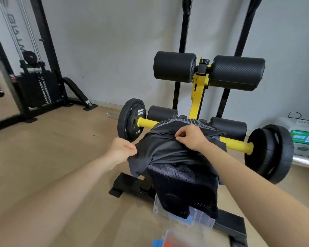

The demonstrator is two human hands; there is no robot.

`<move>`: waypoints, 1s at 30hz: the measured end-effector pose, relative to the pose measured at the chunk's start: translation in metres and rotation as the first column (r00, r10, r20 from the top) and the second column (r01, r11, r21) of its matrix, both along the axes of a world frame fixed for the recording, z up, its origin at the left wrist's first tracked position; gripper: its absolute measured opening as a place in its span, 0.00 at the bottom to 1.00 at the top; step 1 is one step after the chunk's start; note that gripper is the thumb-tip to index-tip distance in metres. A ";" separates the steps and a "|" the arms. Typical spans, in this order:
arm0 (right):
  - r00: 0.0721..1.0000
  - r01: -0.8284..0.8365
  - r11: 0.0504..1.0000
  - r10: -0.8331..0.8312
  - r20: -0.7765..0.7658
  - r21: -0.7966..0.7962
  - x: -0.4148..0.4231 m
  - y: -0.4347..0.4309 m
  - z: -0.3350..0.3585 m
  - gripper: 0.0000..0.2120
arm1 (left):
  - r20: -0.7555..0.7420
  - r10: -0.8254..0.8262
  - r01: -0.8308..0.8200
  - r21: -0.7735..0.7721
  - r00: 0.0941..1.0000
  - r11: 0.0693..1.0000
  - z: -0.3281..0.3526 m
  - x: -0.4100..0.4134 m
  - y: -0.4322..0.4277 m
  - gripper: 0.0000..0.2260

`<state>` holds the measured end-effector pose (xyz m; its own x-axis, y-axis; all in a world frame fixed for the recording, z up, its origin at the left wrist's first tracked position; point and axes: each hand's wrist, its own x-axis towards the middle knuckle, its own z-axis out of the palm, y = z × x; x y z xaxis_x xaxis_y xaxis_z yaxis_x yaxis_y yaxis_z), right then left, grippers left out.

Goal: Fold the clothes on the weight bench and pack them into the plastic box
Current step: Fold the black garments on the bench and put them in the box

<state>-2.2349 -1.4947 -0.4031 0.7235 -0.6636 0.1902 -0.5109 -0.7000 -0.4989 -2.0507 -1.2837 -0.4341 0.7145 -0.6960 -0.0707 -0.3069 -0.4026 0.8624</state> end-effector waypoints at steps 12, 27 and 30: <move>0.954 0.118 0.988 -0.084 0.287 -0.100 -0.002 -0.012 0.013 0.13 | 0.319 0.280 -0.186 -0.295 0.905 0.937 0.028 0.023 -0.006 0.10; 0.955 -0.282 0.959 0.282 -0.097 0.011 -0.116 0.036 0.002 0.13 | 0.568 -0.397 0.382 0.151 0.721 0.912 0.007 -0.021 0.012 0.11; 0.963 -0.252 0.964 0.241 -0.117 -0.082 -0.124 0.033 -0.003 0.08 | 0.596 -0.422 0.413 0.161 0.683 0.896 0.007 -0.024 0.016 0.09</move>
